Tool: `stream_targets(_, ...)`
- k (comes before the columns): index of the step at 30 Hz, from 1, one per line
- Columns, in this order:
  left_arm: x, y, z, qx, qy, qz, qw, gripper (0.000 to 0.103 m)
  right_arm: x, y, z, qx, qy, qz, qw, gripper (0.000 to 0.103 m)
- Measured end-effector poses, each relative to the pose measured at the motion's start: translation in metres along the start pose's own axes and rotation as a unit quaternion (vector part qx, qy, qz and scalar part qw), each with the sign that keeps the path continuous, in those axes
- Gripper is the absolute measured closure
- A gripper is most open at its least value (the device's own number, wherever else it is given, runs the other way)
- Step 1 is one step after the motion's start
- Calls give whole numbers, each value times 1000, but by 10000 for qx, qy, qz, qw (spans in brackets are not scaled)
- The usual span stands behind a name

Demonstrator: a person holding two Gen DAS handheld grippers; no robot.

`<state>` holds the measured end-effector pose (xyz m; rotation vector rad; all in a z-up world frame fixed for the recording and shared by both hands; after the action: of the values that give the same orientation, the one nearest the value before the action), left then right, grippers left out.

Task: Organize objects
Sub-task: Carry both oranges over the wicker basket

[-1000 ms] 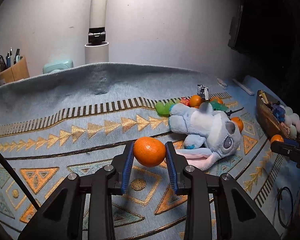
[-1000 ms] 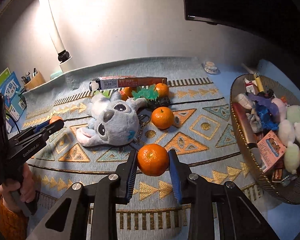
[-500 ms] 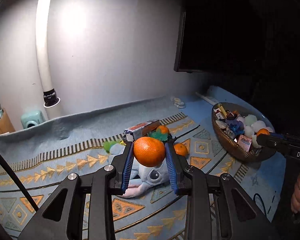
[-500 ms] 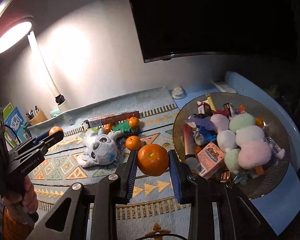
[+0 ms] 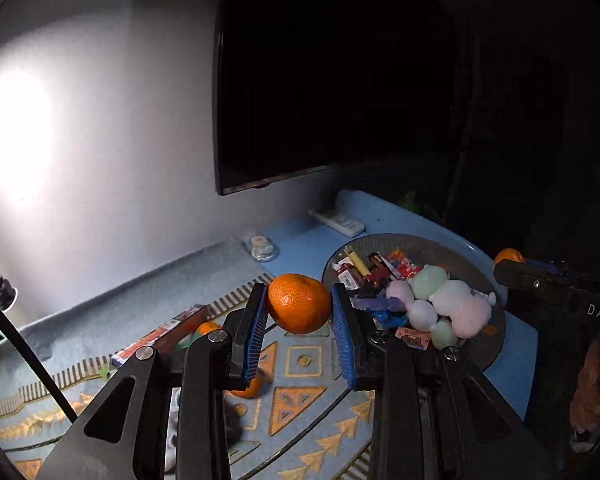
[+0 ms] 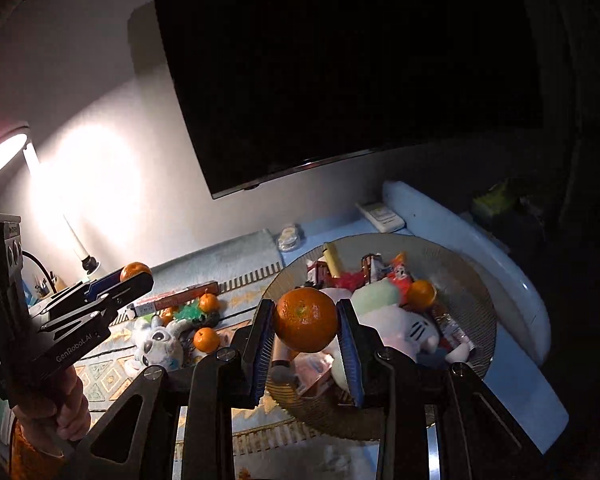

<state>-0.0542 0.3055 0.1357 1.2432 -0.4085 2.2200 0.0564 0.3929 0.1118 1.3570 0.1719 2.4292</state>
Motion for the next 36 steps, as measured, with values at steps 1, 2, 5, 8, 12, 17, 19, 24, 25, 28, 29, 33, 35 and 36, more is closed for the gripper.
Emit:
stream_targets(1, 4, -7, -5, -69, 6, -24, 10000, 75, 4, -6, 2, -40, -47, -43, 10000, 73)
stream_targets(2, 8, -15, -10, -134, 13, -47, 9999, 75, 7, -13, 4, -80, -93, -84, 9999, 73)
stream_targets(5, 18, -36, -26, -322, 48, -123, 9994, 75, 18, -32, 8, -213, -223, -221, 9993, 73)
stream_targets(8, 26, -56, -41, -480, 83, -194, 9986, 75, 27, -54, 8, -306, -322, -499, 9978, 73)
stream_targets(12, 33, -78, -61, -646, 141, -279, 9974, 75, 34, -87, 3, -450, -366, -959, 9937, 73)
stream_targets(17, 33, -99, -85, -811, 247, -365, 9957, 75, 34, -121, -14, -607, -217, -1479, 9869, 73)
stream_targets(19, 31, -105, -94, -859, 307, -397, 9950, 75, 32, -131, -21, -581, -144, -1644, 9846, 73)
stream_targets(24, 26, -114, -113, -911, 424, -447, 9939, 75, 30, -147, -31, -694, -55, -1749, 9821, 73)
stream_targets(25, 26, -115, -116, -926, 436, -441, 9938, 75, 29, -148, -32, -711, -39, -1761, 9818, 73)
stream_targets(28, 25, -116, -124, -963, 457, -415, 9934, 75, 27, -150, -34, -750, -17, -1775, 9813, 73)
stream_targets(29, 25, -116, -126, -970, 465, -409, 9934, 75, 27, -151, -34, -773, -7, -1767, 9812, 73)
stream_targets(33, 23, -119, -134, -1092, 532, -354, 9920, 74, 25, -155, -41, -839, 27, -1776, 9805, 73)
stream_targets(35, 24, -120, -138, -1220, 637, -287, 9901, 71, 24, -159, -43, -821, 59, -1875, 9788, 73)
stream_targets(36, 25, -121, -143, -1240, 675, -238, 9897, 63, 23, -162, -45, -814, 80, -1951, 9774, 73)
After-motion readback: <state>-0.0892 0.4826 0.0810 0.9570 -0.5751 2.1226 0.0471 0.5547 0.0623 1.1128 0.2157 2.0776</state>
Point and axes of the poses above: each gripper's, at about its wrist camera, not at the fingertips, and z roughly against the way its jaws point, y to its left, x to its top, the point moved 7 cm from there along -z, roughly the way its jaws point, and after that the axes turned 8 degrees about x, right-handed, at the moved point
